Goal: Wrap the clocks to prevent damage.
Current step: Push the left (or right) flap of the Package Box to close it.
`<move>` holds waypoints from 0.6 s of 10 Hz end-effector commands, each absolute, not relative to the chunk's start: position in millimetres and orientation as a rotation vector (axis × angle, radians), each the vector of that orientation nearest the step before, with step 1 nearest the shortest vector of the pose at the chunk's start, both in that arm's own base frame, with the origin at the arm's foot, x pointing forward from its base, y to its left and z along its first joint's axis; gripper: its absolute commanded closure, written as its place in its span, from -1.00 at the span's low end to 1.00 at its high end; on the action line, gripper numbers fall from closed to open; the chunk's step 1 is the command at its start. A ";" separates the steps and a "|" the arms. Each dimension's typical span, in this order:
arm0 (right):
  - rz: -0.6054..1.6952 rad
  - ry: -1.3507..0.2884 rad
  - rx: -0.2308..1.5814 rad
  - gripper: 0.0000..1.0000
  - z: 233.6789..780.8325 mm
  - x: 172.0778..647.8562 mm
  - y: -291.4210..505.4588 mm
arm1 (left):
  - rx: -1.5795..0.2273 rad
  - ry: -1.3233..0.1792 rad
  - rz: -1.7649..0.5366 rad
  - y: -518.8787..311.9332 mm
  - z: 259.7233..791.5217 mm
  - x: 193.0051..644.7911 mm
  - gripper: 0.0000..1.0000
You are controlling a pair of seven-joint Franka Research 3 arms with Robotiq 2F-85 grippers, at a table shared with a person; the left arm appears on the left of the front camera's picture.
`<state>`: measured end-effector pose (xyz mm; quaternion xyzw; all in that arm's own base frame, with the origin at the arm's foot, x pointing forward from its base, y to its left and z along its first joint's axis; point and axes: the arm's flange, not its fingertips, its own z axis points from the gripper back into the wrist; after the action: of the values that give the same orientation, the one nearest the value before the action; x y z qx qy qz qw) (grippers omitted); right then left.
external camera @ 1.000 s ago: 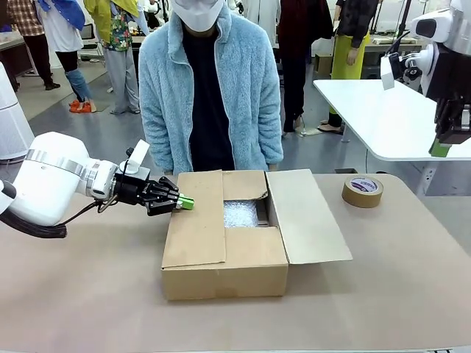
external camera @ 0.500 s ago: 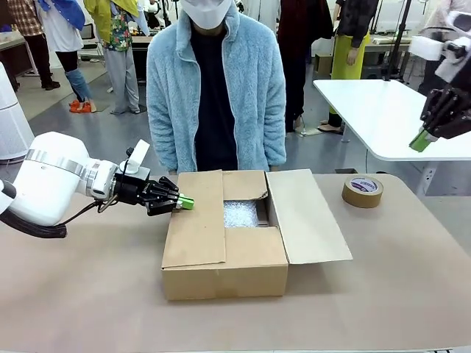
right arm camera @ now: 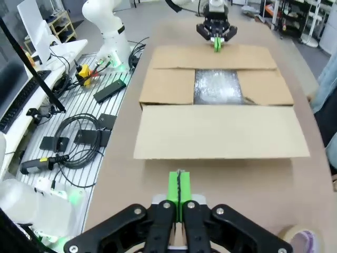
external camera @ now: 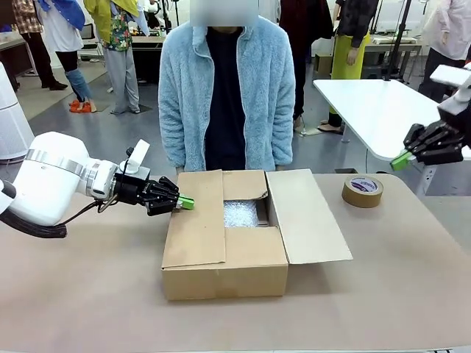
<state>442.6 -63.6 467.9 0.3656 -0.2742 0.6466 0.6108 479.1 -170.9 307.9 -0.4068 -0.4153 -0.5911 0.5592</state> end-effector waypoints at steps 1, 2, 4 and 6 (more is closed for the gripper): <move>1.444 -0.579 0.807 0.98 457.6 446.0 -54.1 | -0.950 -0.972 -1.406 -172.1 306.3 479.3 0.99; 1.383 -0.582 0.753 0.98 455.3 443.3 -53.1 | -0.950 -0.972 -1.406 -172.1 306.3 479.3 0.99; 1.473 -0.598 0.843 0.98 454.0 447.4 -60.7 | -0.950 -0.972 -1.406 -172.1 306.3 479.3 0.99; 1.473 -0.598 0.843 0.98 454.0 447.4 -60.7 | -0.950 -0.972 -1.406 -172.1 306.3 479.3 0.99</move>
<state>447.0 -60.1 452.5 0.3610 -0.2514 0.6382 0.6318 479.1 -171.0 307.9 -0.4068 -0.4153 -0.5911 0.5591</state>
